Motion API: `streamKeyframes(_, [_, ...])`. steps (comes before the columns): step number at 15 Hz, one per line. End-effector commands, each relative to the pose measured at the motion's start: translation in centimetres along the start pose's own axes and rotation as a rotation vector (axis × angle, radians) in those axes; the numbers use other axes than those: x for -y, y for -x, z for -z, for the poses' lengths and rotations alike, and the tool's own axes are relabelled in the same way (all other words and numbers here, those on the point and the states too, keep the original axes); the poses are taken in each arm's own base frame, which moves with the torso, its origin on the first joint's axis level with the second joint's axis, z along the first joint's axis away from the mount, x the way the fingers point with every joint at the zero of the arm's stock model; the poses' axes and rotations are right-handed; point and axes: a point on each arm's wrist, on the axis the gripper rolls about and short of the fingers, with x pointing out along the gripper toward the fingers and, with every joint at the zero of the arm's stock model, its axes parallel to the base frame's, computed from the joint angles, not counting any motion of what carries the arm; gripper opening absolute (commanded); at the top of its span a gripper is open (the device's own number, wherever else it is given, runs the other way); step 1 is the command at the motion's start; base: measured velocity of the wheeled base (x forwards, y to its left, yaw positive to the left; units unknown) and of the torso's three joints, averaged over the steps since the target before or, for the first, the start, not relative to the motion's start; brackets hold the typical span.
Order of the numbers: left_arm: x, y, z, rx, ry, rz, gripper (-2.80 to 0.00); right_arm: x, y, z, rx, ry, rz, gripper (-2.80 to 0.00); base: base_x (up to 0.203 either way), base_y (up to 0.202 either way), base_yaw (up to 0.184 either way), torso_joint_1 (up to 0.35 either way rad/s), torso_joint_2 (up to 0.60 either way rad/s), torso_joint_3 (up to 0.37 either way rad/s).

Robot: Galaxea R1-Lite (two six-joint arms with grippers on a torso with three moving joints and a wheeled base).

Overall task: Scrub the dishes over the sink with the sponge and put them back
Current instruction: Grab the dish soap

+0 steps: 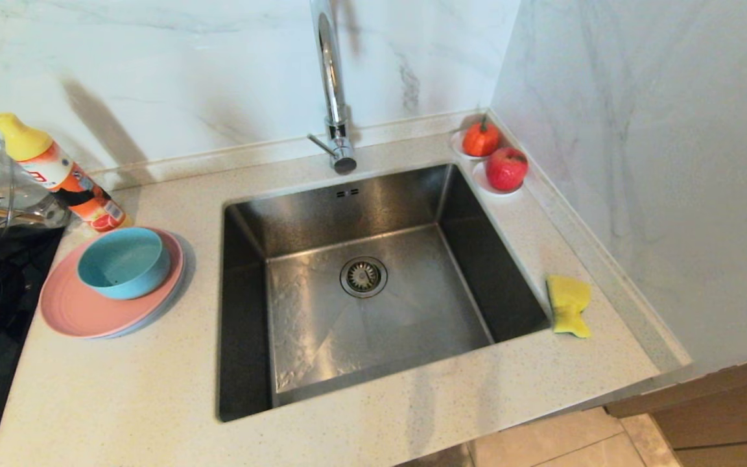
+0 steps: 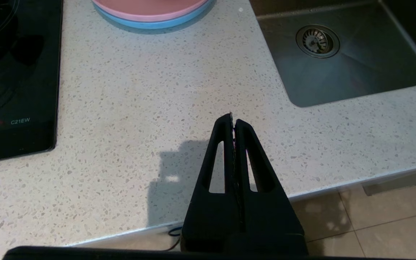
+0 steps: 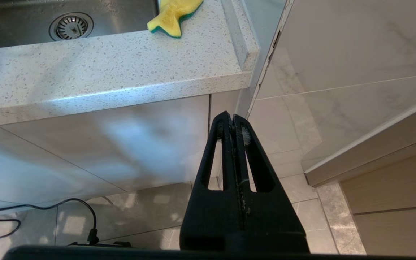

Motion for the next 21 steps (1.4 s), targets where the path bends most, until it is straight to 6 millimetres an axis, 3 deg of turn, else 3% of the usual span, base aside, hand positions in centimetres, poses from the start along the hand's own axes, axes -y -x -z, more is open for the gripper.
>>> streamKeyframes(1, [0.00, -0.01, 0.00, -0.001, 0.000, 0.000, -2.80, 0.00, 0.01, 0.00, 0.001, 0.000, -0.001, -2.80, 0.000, 0.000, 0.000, 0.000, 0.00, 0.000])
streamKeyframes(21, [-0.05, -0.05, -0.12, 0.020, 0.013, -0.021, -2.80, 0.00, 0.01, 0.00, 0.001, 0.000, -0.001, -2.80, 0.000, 0.000, 0.000, 0.000, 0.00, 0.000])
